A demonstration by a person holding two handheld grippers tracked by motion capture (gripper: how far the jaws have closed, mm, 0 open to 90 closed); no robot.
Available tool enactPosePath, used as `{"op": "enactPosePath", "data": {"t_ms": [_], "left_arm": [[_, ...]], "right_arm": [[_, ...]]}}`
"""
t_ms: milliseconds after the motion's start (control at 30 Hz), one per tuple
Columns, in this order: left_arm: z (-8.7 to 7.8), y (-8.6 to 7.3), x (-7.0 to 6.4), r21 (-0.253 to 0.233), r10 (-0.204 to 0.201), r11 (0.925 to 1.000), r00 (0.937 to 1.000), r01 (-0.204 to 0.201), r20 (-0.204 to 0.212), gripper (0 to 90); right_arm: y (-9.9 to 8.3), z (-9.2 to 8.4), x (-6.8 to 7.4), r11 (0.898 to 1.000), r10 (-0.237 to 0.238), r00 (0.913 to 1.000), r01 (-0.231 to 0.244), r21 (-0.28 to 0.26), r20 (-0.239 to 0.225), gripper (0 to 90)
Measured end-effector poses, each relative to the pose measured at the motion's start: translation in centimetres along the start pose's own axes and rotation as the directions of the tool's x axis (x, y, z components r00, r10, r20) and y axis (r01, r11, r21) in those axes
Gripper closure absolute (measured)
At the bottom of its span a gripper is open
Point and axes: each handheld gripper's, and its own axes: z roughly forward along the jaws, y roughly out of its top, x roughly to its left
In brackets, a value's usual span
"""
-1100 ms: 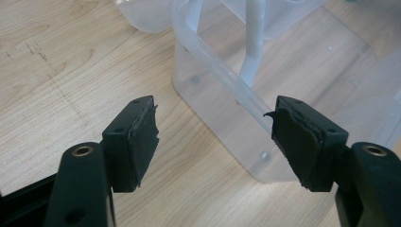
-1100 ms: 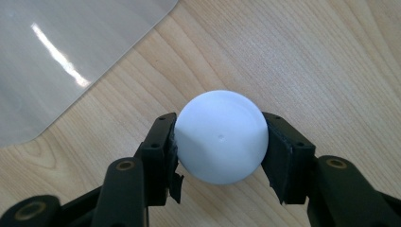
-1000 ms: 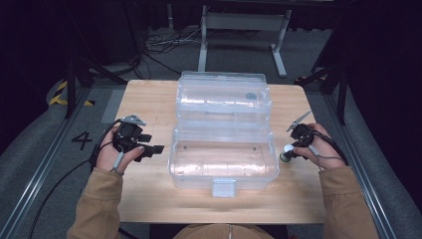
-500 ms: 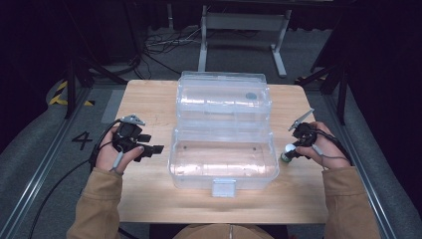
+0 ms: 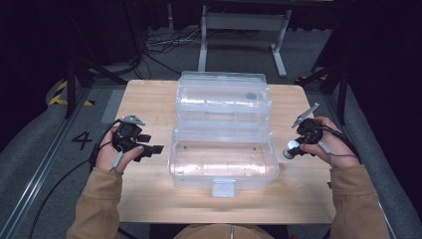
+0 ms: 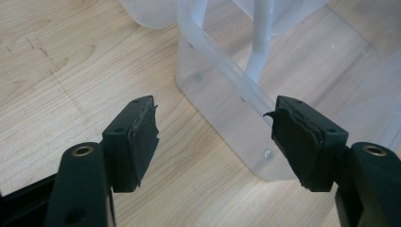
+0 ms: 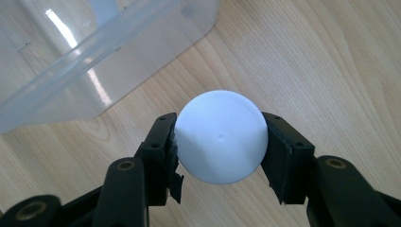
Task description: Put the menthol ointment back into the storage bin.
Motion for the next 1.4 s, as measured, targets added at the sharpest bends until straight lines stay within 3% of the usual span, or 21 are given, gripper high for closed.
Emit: {"op": "enactPosePath", "data": {"t_ms": [500, 967, 1367, 1400], "left_arm": [[0.1, 0.0, 0.0, 0.004, -0.006, 1.0, 1.0, 0.006, 0.001, 32.3], [0.1, -0.1, 0.0, 0.004, -0.01, 0.9999, 1.0, 0.01, 0.001, 32.3], [0.1, -0.1, 0.1, 0.006, -0.009, 0.9999, 1.0, 0.009, 0.003, 32.3], [0.1, -0.1, 0.1, 0.007, -0.009, 0.9999, 1.0, 0.009, 0.002, 32.3]], "right_arm": [[1.0, -2.5, 1.0, 0.996, -0.092, 0.9957, 0.092, -0.01, 0.005, 50.5], [1.9, -4.7, 2.8, 0.986, -0.165, 0.9862, 0.165, 0.001, 0.011, 50.5], [3.0, -5.9, 4.3, 0.972, -0.236, 0.9718, 0.236, -0.015, -0.003, 50.6], [3.1, -6.0, 4.5, 0.974, -0.226, 0.9741, 0.226, -0.014, -0.007, 50.5]]}}
